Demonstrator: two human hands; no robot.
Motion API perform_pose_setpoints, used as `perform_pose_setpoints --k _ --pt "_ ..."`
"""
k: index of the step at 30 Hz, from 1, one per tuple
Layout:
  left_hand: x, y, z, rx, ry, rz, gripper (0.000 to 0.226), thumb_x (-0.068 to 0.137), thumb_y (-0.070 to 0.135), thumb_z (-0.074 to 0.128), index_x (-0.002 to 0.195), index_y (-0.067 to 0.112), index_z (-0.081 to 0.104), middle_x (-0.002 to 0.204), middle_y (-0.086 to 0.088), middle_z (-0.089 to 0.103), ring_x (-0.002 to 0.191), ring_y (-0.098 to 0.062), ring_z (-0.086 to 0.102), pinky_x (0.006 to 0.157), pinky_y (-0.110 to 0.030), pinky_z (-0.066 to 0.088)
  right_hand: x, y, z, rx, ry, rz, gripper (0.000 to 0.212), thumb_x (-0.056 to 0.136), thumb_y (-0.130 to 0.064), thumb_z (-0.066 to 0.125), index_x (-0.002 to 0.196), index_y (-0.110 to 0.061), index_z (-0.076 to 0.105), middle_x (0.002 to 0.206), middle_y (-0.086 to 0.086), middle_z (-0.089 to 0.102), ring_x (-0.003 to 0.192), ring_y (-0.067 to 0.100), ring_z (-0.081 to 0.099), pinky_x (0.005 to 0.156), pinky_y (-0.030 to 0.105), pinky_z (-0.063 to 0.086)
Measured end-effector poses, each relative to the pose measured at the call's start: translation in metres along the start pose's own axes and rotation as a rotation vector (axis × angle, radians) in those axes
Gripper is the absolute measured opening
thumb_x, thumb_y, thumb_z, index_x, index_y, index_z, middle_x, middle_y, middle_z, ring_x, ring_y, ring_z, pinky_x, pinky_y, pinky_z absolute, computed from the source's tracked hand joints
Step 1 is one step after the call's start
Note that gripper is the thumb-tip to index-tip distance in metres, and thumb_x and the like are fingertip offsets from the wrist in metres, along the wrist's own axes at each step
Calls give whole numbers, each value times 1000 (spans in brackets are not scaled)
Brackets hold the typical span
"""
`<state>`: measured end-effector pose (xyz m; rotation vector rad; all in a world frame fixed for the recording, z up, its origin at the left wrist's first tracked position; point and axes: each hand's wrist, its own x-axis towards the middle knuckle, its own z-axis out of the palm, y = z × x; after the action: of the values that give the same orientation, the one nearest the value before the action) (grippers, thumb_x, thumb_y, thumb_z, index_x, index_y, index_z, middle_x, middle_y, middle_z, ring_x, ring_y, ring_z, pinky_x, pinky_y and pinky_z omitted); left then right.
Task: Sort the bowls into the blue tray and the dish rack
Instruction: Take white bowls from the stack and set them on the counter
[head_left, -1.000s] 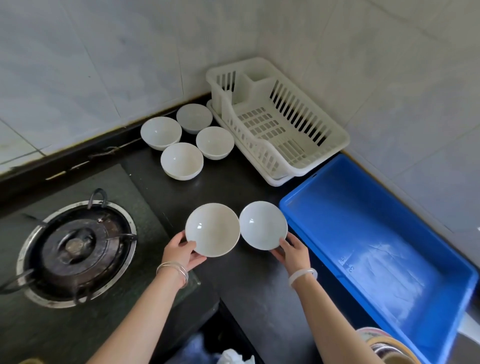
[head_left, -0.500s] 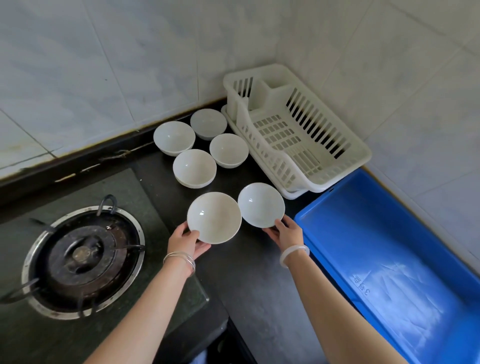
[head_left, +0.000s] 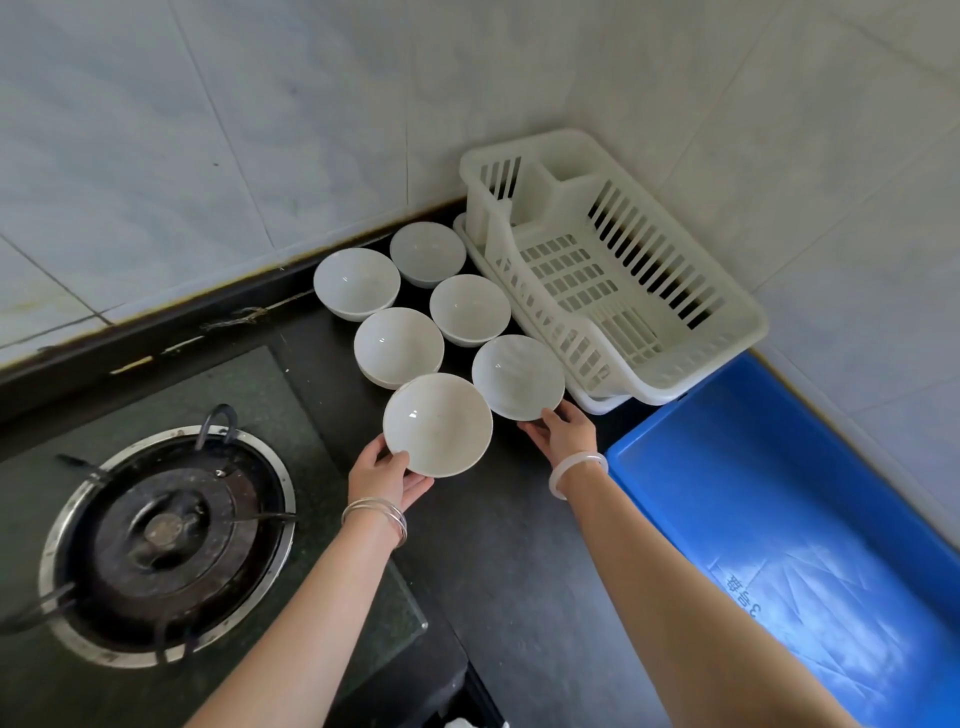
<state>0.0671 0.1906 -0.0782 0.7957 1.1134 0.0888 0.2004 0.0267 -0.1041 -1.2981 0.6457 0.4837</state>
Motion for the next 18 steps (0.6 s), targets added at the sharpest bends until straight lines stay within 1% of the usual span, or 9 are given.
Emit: perform_pose_setpoints --k 2,4,7,10,12,13,15,16,18 --pt "1 -1 0 20 8 3 44 87 -3 50 127 16 51 111 -9 57 91 -32 62 63 -35 55 0 -1 0 -11 5 2 40 92 -1 50 132 -8 49 119 16 62 83 24 67 51 22 56" --pt "2 -2 0 35 16 9 44 87 -2 51 127 17 51 110 -9 57 88 -31 62 61 -34 55 -2 -1 -1 -14 1 10 40 92 -3 51 131 -10 49 113 14 63 81 22 68 51 22 56" --pt "2 -3 -1 41 20 19 44 87 -2 50 128 17 50 110 -10 58 87 -31 63 65 -35 56 -4 -3 -2 -75 -1 22 39 94 -9 51 132 -14 48 109 9 64 77 17 69 53 23 56" --pt "-1 -5 0 37 26 39 42 88 1 50 127 16 50 112 -12 60 85 -29 65 68 -35 55 -10 -5 -3 -131 -44 36 42 95 -15 49 137 -17 43 120 10 62 83 19 68 62 27 55" --pt "-5 -7 0 36 30 57 40 89 4 51 127 14 50 113 -12 61 84 -26 65 70 -33 55 -16 -7 -5 -165 -109 57 43 97 -21 47 139 -21 41 129 11 57 93 23 66 72 31 54" --pt "-7 -9 0 49 33 70 39 90 6 51 128 13 50 115 -13 61 87 -25 64 75 -33 55 -20 -8 -8 -184 -134 64 43 97 -24 46 139 -23 40 132 11 55 100 26 64 78 33 53" --pt "-12 -15 1 87 44 87 40 90 9 51 130 10 49 120 -14 60 94 -23 61 85 -35 53 -28 -10 -15 -225 -148 50 42 98 -27 43 140 -23 39 134 10 54 111 29 60 86 36 50" --pt "-15 -19 1 93 43 83 40 91 10 51 131 9 48 121 -15 59 96 -22 60 87 -34 52 -32 -10 -20 -243 -143 30 42 98 -27 42 140 -21 39 135 9 53 113 30 59 89 37 49" --pt "-25 -29 0 82 17 43 39 91 11 51 130 6 48 118 -13 59 98 -23 60 85 -32 51 -45 -10 -33 -288 -118 -28 39 99 -25 40 137 -17 42 132 10 55 112 30 59 90 36 50"
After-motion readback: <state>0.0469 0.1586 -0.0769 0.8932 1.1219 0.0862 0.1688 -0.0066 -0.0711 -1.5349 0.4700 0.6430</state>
